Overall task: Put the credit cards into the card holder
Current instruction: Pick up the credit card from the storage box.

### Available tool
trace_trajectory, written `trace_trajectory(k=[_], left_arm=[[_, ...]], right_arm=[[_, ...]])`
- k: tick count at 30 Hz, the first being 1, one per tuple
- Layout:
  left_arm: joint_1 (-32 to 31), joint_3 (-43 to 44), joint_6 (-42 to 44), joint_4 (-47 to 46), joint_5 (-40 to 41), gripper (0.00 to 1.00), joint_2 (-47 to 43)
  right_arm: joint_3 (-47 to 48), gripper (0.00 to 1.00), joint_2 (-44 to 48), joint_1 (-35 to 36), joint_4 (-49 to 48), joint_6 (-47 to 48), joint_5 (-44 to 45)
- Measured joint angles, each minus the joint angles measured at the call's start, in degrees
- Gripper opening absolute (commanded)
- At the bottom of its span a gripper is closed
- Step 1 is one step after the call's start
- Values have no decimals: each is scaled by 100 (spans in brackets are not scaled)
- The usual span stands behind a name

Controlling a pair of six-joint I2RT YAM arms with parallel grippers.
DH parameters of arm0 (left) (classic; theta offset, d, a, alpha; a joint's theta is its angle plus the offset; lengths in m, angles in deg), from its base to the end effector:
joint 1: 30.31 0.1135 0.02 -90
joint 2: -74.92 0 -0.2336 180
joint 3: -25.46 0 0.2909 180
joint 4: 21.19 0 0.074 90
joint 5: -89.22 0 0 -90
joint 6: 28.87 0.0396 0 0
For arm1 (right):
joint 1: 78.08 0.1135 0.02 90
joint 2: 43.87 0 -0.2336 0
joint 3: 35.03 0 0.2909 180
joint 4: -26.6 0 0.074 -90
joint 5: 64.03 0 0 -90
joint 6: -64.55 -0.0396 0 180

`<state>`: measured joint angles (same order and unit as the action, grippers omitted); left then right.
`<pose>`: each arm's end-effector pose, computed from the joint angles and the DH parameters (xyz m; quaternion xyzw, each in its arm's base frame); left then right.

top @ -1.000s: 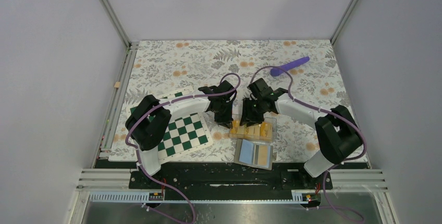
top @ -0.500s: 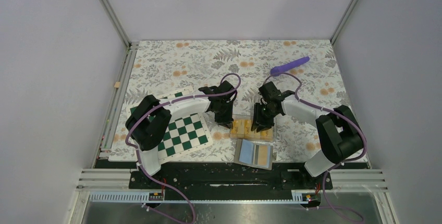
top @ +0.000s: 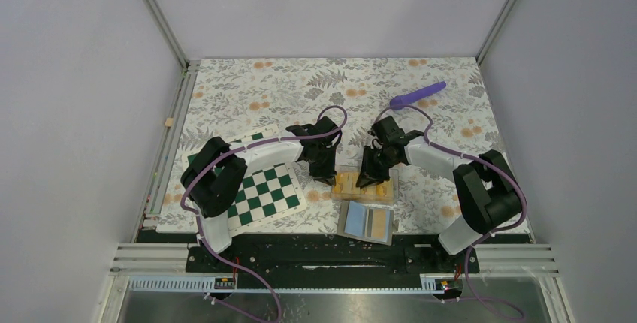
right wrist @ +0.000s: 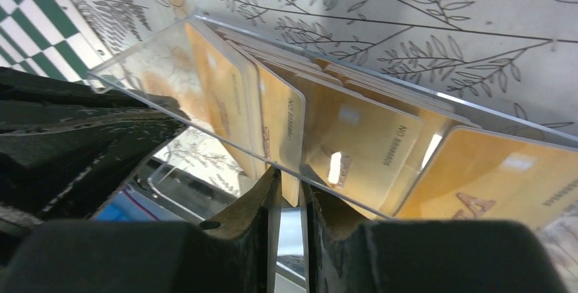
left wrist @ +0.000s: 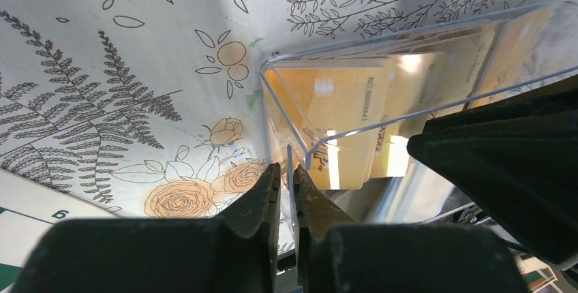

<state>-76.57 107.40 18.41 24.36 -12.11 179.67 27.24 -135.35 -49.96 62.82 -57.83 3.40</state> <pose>0.2635 -0.2866 0.1218 0.0487 0.9764 -0.2001 0.0653 0.2803 0.1670 0.1045 -0.0060 0.9591 0.2703 0.0839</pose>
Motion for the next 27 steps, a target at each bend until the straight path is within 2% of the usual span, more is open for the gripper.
trace_trajectory(k=[18,27], left_arm=[[0,0,0,0,0,6,0],[-20,-7,-44,-35,0,6,0]], right_arm=[[-214,21,94,0,-601,-271,-284],[-315,29,17,0,-780,-352,-291]])
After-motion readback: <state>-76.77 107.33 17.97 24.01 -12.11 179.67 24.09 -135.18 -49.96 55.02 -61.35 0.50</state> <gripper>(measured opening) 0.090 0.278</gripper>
